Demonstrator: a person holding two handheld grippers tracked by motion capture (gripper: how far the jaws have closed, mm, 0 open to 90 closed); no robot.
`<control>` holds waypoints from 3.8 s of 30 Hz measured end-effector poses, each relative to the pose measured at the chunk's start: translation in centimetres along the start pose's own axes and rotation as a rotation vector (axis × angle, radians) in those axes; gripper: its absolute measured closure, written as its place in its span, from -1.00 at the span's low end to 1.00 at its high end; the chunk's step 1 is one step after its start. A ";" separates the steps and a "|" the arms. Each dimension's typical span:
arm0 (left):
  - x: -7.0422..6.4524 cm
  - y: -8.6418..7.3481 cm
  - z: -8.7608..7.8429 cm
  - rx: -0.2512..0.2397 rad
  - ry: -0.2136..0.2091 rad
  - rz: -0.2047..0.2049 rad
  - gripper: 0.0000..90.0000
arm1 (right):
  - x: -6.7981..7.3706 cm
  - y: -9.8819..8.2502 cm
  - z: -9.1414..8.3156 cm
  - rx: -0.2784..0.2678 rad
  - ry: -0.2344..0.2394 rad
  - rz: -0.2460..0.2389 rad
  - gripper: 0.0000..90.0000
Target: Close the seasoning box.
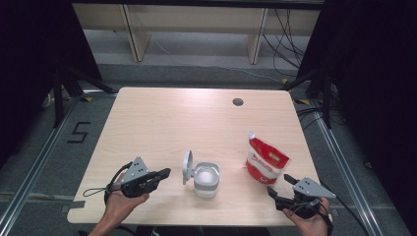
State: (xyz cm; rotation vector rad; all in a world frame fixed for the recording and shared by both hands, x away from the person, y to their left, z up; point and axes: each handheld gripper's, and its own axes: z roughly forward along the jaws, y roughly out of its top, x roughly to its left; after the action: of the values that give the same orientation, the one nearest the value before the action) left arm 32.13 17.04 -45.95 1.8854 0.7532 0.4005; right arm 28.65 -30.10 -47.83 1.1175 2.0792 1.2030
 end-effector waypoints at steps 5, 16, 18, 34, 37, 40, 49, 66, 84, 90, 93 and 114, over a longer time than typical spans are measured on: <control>-0.8 0.3 0.4 0.009 -0.033 -0.001 0.99 | 0.2 -0.1 -0.1 -0.003 0.004 -0.007 -0.44; -1.4 1.5 0.8 0.010 -0.047 0.043 0.99 | 0.5 -0.2 -0.3 -0.010 -0.001 -0.003 -0.45; -1.6 1.6 0.9 0.004 -0.046 0.034 0.99 | 0.5 -0.2 -0.3 -0.010 0.006 -0.010 -0.45; -2.1 2.3 1.5 -0.013 -0.063 0.058 0.99 | 0.6 -0.2 -0.3 -0.010 -0.005 0.005 -0.45; -2.4 2.4 1.4 -0.015 -0.060 0.044 0.99 | 0.7 -0.2 -0.4 -0.009 -0.005 0.016 -0.45; -2.6 2.5 1.5 -0.013 -0.066 0.039 0.99 | 0.7 -0.2 -0.4 -0.002 -0.010 0.014 -0.45; -2.6 2.8 1.7 -0.014 -0.072 0.064 0.99 | 0.7 -0.2 -0.5 -0.009 -0.012 0.009 -0.44; -3.5 3.6 2.5 -0.018 -0.104 0.097 0.98 | 0.8 -0.2 -0.5 -0.016 -0.005 0.014 -0.44; -2.3 2.5 1.3 -0.030 -0.103 0.044 0.08 | 0.8 -0.1 -0.4 -0.025 0.000 0.007 -0.44; -1.9 1.9 1.2 -0.015 -0.098 0.017 -0.15 | 0.7 0.0 -0.4 -0.029 0.005 -0.011 -0.44; -1.7 1.6 1.2 -0.013 -0.099 0.014 -0.23 | 0.7 0.0 -0.4 -0.025 0.010 -0.013 -0.44; -1.0 -0.8 0.6 0.038 -0.047 0.022 -0.52 | 0.6 0.0 -0.4 -0.047 0.023 -0.010 -0.48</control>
State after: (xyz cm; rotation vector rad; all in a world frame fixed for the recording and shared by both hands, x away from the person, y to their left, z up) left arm 31.50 16.20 -46.85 1.9336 0.7135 0.3564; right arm 27.99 -29.80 -47.62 1.0758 2.0607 1.2591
